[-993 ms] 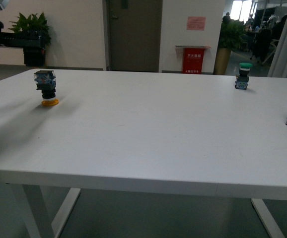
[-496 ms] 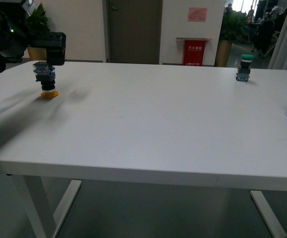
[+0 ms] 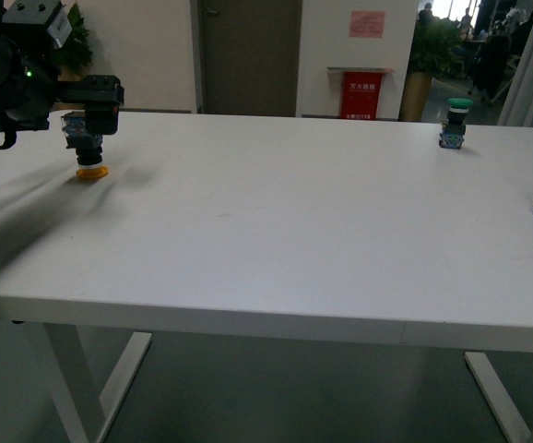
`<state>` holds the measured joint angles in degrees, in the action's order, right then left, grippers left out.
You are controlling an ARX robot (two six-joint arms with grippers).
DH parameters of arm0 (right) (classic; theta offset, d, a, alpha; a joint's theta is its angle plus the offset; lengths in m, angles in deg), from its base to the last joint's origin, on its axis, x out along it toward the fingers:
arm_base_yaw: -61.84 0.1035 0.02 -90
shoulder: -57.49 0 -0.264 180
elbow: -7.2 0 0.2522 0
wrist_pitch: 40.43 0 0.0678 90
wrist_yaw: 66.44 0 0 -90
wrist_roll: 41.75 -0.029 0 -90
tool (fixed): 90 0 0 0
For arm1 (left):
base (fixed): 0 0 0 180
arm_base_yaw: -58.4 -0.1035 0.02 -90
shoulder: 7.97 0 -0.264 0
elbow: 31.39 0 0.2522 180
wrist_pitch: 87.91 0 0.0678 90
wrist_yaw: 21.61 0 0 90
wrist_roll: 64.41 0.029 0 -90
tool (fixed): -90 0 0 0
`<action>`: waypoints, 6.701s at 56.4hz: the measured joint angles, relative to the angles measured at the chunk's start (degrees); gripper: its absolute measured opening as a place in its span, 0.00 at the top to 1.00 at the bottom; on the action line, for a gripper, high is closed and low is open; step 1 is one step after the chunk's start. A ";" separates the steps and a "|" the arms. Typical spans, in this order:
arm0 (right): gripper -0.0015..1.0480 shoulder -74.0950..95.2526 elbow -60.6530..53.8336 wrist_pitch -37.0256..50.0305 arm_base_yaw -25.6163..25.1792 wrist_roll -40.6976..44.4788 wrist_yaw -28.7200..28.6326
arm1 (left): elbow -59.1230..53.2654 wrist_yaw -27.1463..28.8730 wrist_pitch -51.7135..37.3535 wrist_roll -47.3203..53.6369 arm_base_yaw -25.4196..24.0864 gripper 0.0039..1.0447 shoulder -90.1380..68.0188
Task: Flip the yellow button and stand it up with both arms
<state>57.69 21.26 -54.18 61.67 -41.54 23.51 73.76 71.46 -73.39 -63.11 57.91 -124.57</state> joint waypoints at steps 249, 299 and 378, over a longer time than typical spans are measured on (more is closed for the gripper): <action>0.64 90.44 70.18 21.42 5.51 -78.40 -19.08 | 9.22 -40.70 -54.60 -91.91 23.52 0.66 -10.03; 0.75 89.74 66.90 26.88 3.69 -80.13 -16.35 | -5.29 -35.47 -26.62 -58.88 17.07 0.06 7.50; 0.75 89.70 66.27 27.34 3.21 -79.56 -17.66 | -82.38 -3.06 -32.59 -1.22 0.57 0.96 75.52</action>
<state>147.39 87.53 -26.84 64.89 -121.10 5.85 -8.62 68.40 -105.98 -64.33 58.47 -49.05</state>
